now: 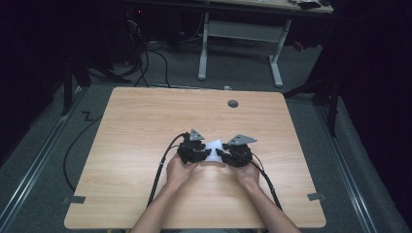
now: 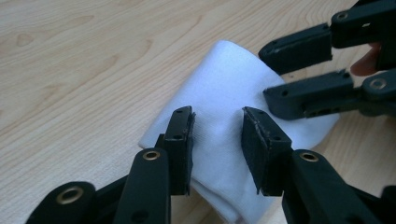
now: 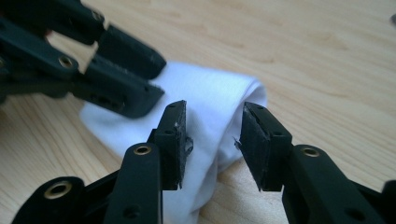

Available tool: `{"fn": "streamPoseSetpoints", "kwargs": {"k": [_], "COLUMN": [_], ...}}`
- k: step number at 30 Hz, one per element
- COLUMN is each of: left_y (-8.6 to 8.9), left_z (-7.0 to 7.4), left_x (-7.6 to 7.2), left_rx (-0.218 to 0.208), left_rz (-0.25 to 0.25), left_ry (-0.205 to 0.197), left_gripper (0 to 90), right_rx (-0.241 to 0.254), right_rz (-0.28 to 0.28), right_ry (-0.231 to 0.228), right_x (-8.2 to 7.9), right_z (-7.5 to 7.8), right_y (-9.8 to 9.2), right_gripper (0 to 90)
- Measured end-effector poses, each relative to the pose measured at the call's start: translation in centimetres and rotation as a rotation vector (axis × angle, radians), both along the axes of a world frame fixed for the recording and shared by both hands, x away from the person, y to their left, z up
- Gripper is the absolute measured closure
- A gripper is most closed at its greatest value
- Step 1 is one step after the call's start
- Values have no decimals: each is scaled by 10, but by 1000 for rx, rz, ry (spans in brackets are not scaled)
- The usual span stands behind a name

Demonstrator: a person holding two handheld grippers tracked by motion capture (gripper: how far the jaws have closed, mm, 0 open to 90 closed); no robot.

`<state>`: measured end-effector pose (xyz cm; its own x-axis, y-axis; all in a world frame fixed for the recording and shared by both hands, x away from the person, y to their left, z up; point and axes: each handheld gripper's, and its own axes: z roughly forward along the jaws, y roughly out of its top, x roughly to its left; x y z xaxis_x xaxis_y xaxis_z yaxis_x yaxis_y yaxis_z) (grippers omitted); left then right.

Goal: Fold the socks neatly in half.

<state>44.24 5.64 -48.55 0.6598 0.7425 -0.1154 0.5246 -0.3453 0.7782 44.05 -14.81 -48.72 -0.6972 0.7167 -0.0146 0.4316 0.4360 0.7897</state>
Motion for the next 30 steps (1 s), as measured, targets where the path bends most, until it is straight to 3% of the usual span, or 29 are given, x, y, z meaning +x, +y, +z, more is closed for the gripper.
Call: {"fn": "streamPoseSetpoints", "kwargs": {"k": [5,10,12,14,18,23,30], "left_y": [4,7,10,16,27,39,55], "left_z": [-2,-2,3,9,19,26,32], "left_x": [4,5,3,1,-5,-17,-29], "left_rx": [2,-9,-20,-38,-70,-71,-74], "left_rz": [19,26,38,58,79,102,138], "left_ry": [-26,-34,-40,-50,-69,-111,-129], "left_gripper": [636,586,538,499,470,451,432], "right_rx": [-44,-28,-19,8,10,38,58], "right_rz": [6,-3,-10,-13,-26,-50,-86], "right_ry": [1,25,7,-7,-5,11,-16], "right_x": [4,9,9,6,1,-4,-10], "right_z": [-6,-6,0,8,13,16,23], "right_y": [11,12,11,7,-2,-18,-36], "right_gripper": [621,602,592,579,567,553,548]}}
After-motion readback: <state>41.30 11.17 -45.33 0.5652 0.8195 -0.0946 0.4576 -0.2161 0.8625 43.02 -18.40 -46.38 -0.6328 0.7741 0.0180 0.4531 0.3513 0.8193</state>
